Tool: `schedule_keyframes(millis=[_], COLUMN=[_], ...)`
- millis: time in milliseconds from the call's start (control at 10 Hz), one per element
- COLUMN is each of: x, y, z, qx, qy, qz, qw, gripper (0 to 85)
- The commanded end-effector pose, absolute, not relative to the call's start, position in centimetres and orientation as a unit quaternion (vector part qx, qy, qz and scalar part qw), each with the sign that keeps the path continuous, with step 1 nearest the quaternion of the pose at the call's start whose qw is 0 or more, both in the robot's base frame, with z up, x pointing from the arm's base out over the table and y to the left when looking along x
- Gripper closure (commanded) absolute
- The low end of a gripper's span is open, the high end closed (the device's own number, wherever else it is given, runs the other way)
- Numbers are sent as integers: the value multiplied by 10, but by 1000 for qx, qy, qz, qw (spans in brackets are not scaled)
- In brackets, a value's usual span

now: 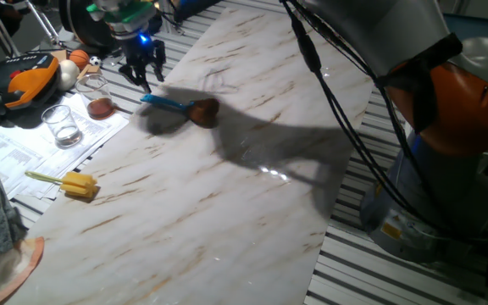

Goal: Scrub the table with a brush

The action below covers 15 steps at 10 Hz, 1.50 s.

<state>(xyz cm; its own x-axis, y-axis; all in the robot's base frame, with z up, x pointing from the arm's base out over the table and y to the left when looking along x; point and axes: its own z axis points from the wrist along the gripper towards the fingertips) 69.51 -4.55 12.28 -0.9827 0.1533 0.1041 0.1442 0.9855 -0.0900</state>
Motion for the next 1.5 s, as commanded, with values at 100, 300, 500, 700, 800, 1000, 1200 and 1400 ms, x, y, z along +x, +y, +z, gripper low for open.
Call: schedule_keyframes(millis=[100, 300, 500, 700, 800, 1000, 1200, 1400], x=[693, 684, 670, 653, 646, 642, 639, 638], y=[-44, -42, -37, -31, -25, -13, -5, -2], z=[152, 166, 178, 184, 183, 185, 184, 182], qx=[-58, -50, -41, -32, -30, -22, -12, 2], qy=[-995, -996, -998, -999, -999, -999, -1000, -1000], qz=[13, 7, 7, 3, 2, 9, 14, -4], qw=[78, 69, 51, 34, 30, 29, 24, 27], gripper=[850, 850, 850, 850, 850, 850, 850, 850])
